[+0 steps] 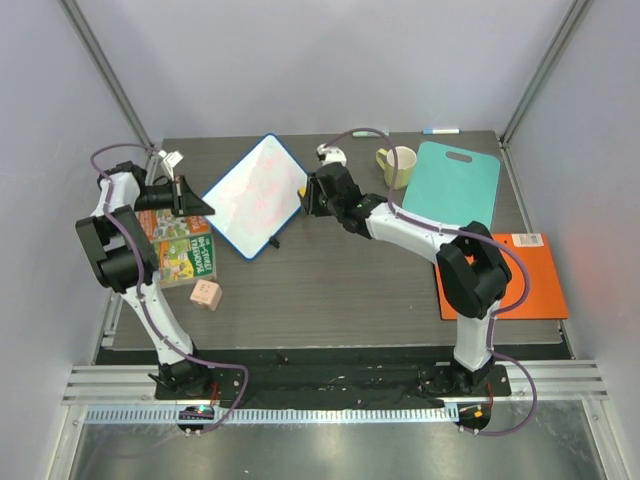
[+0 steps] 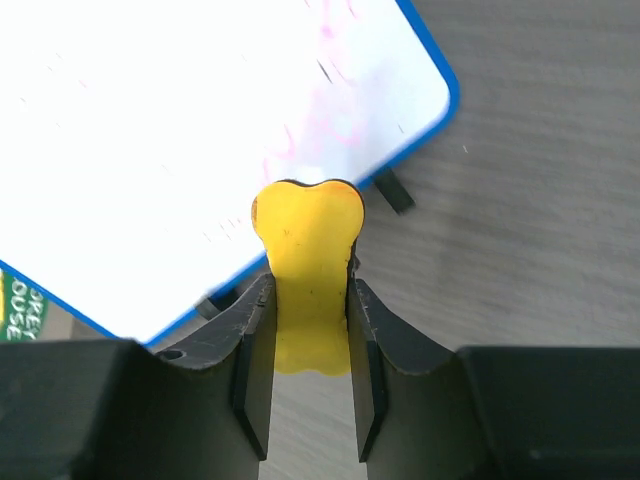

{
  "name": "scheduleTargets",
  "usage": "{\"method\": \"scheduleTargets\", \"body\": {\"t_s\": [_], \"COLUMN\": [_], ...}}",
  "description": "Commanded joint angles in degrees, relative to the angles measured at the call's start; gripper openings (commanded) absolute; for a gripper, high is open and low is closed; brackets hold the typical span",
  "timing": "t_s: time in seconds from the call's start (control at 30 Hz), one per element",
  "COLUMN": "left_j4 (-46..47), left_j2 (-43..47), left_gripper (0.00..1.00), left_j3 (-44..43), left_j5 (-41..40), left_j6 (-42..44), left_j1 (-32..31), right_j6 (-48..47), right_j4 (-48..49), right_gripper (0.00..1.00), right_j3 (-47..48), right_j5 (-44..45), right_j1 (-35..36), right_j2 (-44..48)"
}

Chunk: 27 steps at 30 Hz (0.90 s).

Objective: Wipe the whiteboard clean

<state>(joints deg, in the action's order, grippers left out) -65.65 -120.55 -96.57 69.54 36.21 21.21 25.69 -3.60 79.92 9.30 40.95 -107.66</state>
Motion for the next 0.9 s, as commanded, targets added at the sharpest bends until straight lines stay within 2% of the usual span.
{"method": "scheduleTargets", "body": {"t_s": [0.0, 0.23, 0.3, 0.47, 0.7, 0.87], "left_j4": [3.24, 2.46, 2.28, 1.05, -0.97, -1.06], "left_j2": [3.48, 3.74, 3.83, 4.1, 4.01, 4.27], "left_gripper": [0.0, 0.0, 0.0, 0.0, 0.0, 0.0], "left_j3": [0.07, -1.34, -1.34, -1.42, -1.51, -0.37], "left_j5": [-6.34, -8.37, -9.07, -11.0, -11.53, -11.7], "left_j6": [-5.43, -7.64, -7.82, -7.82, -6.5, -5.97], "left_j1": [-4.07, -4.51, -4.69, -5.3, -7.41, -7.85], "right_j6": [-3.01, -5.48, -5.83, -7.58, -5.84, -3.64], "right_j4": [3.24, 9.12, 14.38, 21.34, 24.6, 21.71], "right_gripper": [0.01, 0.01, 0.01, 0.01, 0.01, 0.01], "right_j3": [7.42, 12.37, 11.23, 12.01, 13.59, 18.85], "right_j5": [1.93, 4.15, 2.4, 5.64, 2.74, 2.82], "right_j1": [1.59, 3.52, 3.96, 6.59, 9.85, 11.26], "right_j2": [-4.66, -14.06, -15.64, -18.37, -20.75, -24.87]}}
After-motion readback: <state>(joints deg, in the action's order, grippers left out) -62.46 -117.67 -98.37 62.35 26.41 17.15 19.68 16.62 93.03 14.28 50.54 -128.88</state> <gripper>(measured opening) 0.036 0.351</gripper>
